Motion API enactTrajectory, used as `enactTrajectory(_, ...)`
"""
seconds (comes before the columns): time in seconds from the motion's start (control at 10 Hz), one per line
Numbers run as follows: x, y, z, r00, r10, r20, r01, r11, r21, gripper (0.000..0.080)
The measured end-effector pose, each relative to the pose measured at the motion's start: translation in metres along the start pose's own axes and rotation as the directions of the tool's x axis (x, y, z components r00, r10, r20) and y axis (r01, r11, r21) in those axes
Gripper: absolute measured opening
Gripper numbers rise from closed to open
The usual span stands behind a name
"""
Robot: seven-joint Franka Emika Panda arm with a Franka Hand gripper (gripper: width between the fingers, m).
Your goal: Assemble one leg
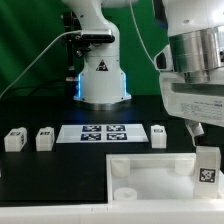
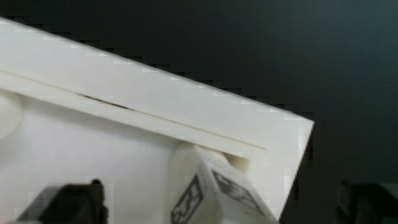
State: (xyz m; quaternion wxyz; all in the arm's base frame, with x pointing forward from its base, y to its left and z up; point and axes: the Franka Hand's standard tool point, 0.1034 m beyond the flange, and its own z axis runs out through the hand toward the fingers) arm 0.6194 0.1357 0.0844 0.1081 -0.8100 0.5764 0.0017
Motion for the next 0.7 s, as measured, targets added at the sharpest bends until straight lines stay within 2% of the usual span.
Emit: enactTrajectory(0.7, 0.0001, 0.0005, 0.0008, 1.0, 0.0, 0.0, 0.0, 1.0, -0.001, 0.0649)
